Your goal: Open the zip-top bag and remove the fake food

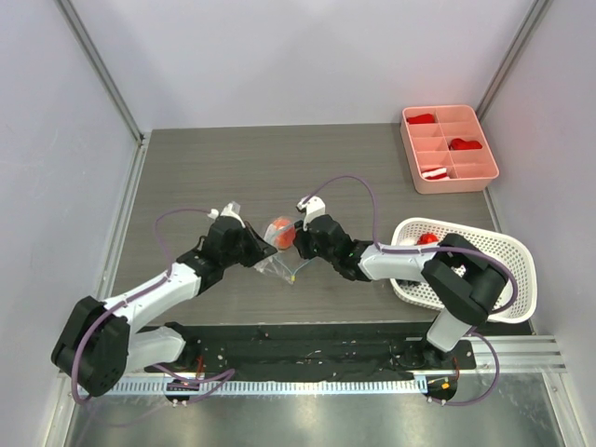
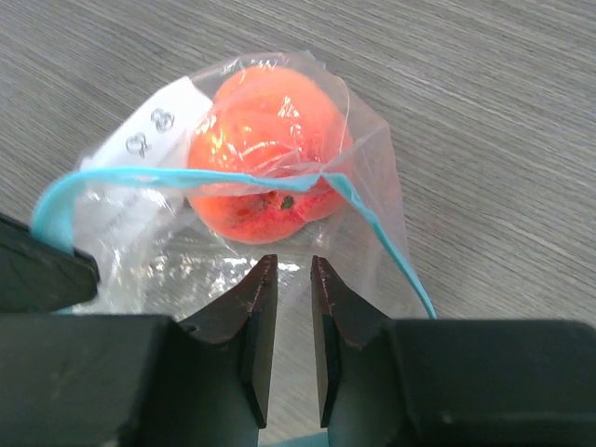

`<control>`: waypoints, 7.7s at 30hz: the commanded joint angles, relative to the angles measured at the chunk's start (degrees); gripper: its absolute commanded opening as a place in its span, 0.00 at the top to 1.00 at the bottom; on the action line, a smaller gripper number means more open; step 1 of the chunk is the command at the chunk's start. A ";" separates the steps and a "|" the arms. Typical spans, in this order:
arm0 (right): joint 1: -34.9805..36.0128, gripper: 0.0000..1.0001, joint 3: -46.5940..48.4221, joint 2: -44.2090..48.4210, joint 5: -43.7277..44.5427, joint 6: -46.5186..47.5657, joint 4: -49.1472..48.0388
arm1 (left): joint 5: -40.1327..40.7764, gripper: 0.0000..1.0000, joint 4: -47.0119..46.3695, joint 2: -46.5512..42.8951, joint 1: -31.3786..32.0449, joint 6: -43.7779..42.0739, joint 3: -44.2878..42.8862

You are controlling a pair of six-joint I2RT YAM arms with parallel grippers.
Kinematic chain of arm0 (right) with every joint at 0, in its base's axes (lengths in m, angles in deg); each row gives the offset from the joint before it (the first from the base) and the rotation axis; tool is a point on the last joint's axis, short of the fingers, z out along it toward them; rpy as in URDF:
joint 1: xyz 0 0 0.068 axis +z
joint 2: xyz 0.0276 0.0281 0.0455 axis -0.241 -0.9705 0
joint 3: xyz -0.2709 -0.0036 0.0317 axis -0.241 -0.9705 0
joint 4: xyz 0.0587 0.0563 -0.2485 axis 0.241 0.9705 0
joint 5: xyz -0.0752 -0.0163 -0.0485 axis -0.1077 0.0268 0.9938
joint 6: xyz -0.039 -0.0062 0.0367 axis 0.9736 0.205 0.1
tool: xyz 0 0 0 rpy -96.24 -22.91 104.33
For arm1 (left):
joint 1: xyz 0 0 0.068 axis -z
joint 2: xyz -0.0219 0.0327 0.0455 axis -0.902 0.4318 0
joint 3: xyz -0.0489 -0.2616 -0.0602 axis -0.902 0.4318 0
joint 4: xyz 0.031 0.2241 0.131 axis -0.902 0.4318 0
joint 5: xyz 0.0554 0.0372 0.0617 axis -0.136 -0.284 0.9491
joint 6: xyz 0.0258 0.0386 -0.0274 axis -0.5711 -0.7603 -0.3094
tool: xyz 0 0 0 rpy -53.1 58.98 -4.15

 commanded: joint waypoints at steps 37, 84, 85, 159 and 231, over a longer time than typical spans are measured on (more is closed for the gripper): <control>-2.18 0.23 -0.45 11.45 -5.18 1.64 17.40 | -14.59 1.00 -32.00 12.22 5.61 14.71 3.59; -2.18 0.09 -16.89 26.12 0.00 -0.39 3.69 | -10.64 1.00 -6.69 15.03 15.54 -0.85 -16.27; -2.18 0.09 -16.71 25.86 -0.52 -0.21 3.34 | -9.24 1.00 -5.63 14.41 15.36 -1.81 -16.45; -2.18 0.74 -3.71 13.55 0.35 -0.38 12.78 | -13.70 0.51 3.51 12.32 -1.07 -12.19 -15.49; -52.63 0.00 -10.83 55.39 23.21 -35.10 60.10 | -7.99 0.22 7.03 -9.77 9.91 -10.44 -13.55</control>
